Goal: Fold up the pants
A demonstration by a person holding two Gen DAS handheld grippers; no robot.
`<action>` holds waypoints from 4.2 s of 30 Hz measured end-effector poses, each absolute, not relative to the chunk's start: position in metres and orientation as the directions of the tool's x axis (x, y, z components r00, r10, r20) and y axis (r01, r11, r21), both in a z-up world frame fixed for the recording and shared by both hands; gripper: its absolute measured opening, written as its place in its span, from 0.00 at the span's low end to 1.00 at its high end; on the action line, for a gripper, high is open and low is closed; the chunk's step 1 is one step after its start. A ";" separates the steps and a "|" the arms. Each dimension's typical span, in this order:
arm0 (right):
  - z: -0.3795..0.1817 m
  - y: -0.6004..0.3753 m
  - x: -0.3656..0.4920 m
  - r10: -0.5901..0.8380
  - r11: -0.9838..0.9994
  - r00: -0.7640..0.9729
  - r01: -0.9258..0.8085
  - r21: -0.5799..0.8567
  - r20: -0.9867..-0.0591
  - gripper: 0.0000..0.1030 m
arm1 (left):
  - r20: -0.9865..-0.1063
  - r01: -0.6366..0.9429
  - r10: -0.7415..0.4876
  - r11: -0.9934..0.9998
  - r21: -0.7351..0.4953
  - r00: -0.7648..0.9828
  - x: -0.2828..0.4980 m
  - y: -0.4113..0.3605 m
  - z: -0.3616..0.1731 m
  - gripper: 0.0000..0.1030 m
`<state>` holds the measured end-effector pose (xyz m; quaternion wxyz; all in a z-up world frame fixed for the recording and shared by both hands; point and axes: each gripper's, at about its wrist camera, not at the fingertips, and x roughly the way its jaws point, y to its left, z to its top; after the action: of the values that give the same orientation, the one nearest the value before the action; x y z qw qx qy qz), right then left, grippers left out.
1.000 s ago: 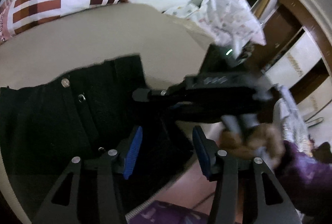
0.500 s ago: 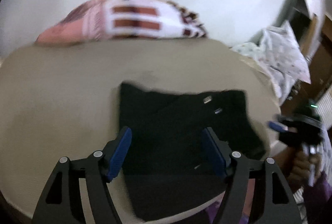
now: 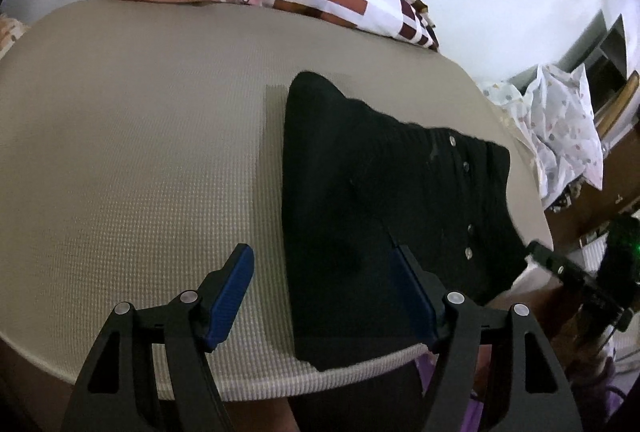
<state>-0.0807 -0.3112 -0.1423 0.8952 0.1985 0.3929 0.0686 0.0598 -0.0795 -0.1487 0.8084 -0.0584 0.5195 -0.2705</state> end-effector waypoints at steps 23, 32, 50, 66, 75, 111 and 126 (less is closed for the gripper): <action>-0.160 -0.300 -0.083 0.294 0.769 0.693 0.237 0.593 -0.659 0.49 | -0.777 0.312 -0.585 0.801 -0.510 0.232 0.058 -0.057 -0.168 0.69; -0.171 -0.330 -0.080 0.422 0.540 0.725 0.281 0.794 -0.544 0.13 | -0.770 0.303 -0.591 0.799 -0.519 0.240 0.056 -0.052 -0.159 0.69; -0.208 -0.362 -0.118 0.493 0.333 0.752 0.301 0.894 -0.437 0.24 | -0.803 0.373 -0.568 0.795 -0.478 0.181 0.051 -0.089 -0.169 0.74; -0.186 -0.354 -0.077 0.523 0.497 0.657 0.283 0.820 -0.543 0.24 | -0.819 0.337 -0.544 0.817 -0.468 0.183 0.055 -0.082 -0.172 0.74; -0.243 -0.368 -0.096 0.598 0.233 0.689 0.340 0.911 -0.410 0.19 | -0.804 0.287 -0.547 0.829 -0.480 0.234 0.070 -0.069 -0.165 0.74; -0.189 -0.346 -0.084 0.350 0.661 0.679 0.309 0.684 -0.645 0.33 | -0.801 0.452 -0.332 0.888 -0.087 0.498 0.038 -0.088 -0.145 0.74; -0.105 -0.264 -0.090 0.075 0.905 0.789 0.203 0.374 -0.609 0.78 | -0.756 0.450 -0.304 0.893 -0.014 0.579 0.017 -0.100 -0.133 0.81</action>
<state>-0.0901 -0.2638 -0.1048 0.9210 0.2153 0.3226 -0.0349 0.0169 -0.1000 -0.1328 0.8840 0.0899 0.4061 -0.2135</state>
